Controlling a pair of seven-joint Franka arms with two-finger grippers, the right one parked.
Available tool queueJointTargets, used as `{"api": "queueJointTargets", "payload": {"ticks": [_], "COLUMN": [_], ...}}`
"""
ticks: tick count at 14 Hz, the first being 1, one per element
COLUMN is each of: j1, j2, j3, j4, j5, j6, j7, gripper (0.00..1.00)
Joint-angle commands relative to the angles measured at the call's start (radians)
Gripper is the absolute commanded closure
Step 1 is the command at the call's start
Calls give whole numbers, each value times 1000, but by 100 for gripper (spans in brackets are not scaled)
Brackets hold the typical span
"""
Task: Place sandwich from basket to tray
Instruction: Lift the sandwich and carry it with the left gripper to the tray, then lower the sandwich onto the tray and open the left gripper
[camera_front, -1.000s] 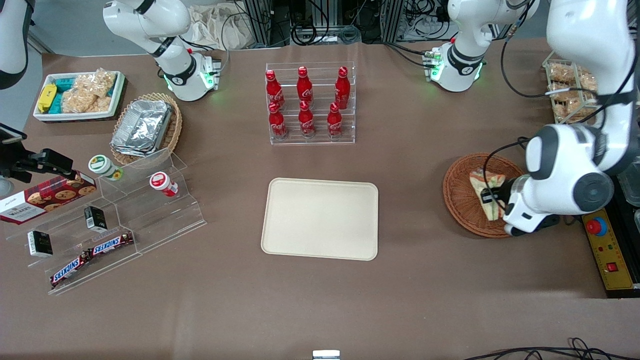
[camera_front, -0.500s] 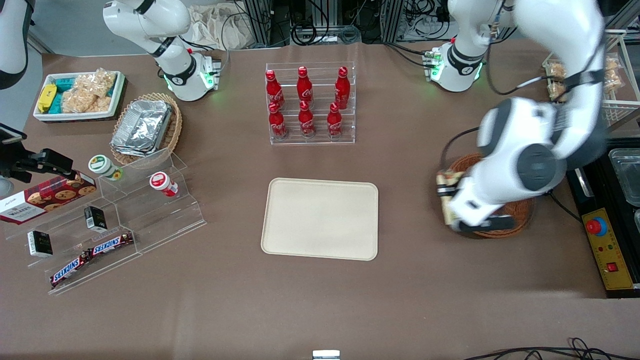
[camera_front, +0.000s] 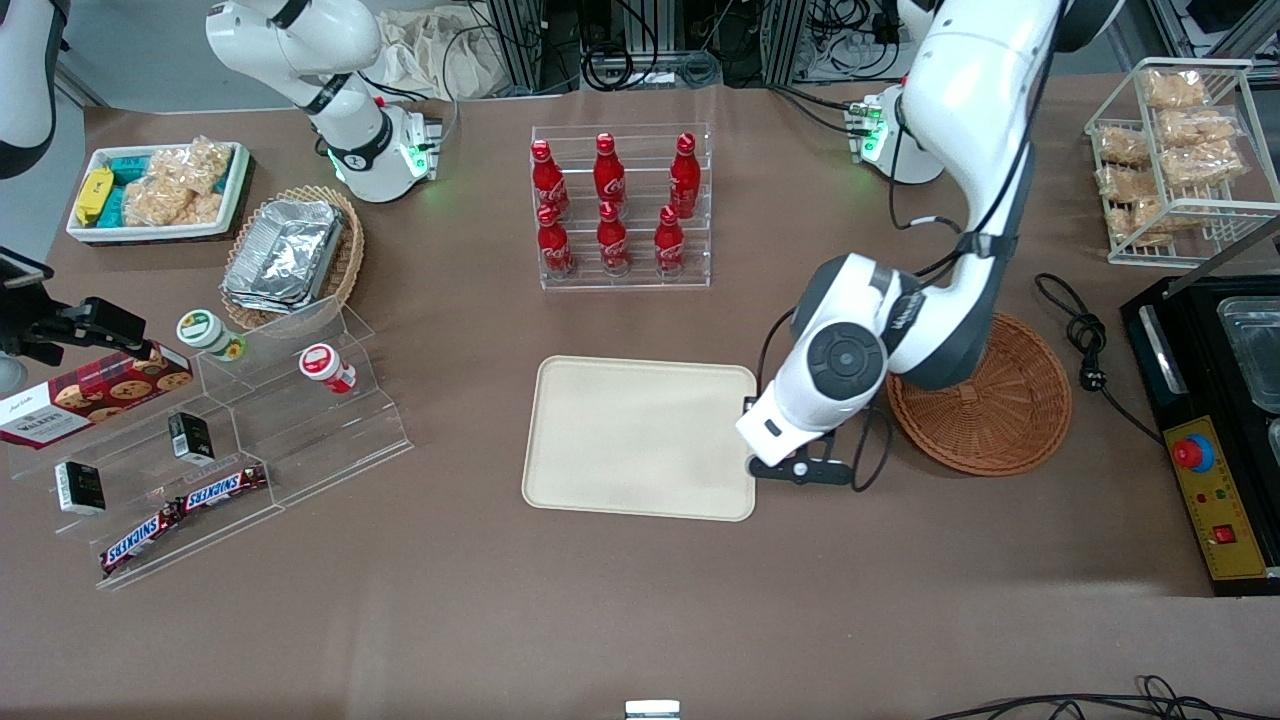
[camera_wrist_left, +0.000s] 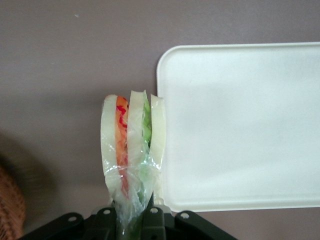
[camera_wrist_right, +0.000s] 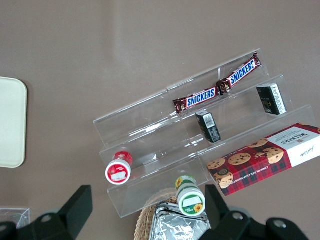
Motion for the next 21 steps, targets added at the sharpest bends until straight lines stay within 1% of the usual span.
{"api": "queueJointTargets", "payload": {"ticks": [1,5,9,10,12,13,18,21], "j1": [-11,-15,-15,-15,-14,-14,-4,5], "j2": [64,153,201,200,195,189,175,132], "j3": [-23,-54,-60,-62,-65,-66,-65,-56], "j4": [51,61,61,61,61,61,130,179], "j5": [-13,-14,-14,-14,-16,-16,-14,-5], "j6": [0,102,141,138,130,124,-20,-147], "j7": [-12,-6,-5,-12,-29,-52,-72,-57], "gripper": [100,100,100,85,7,1,1,1]}}
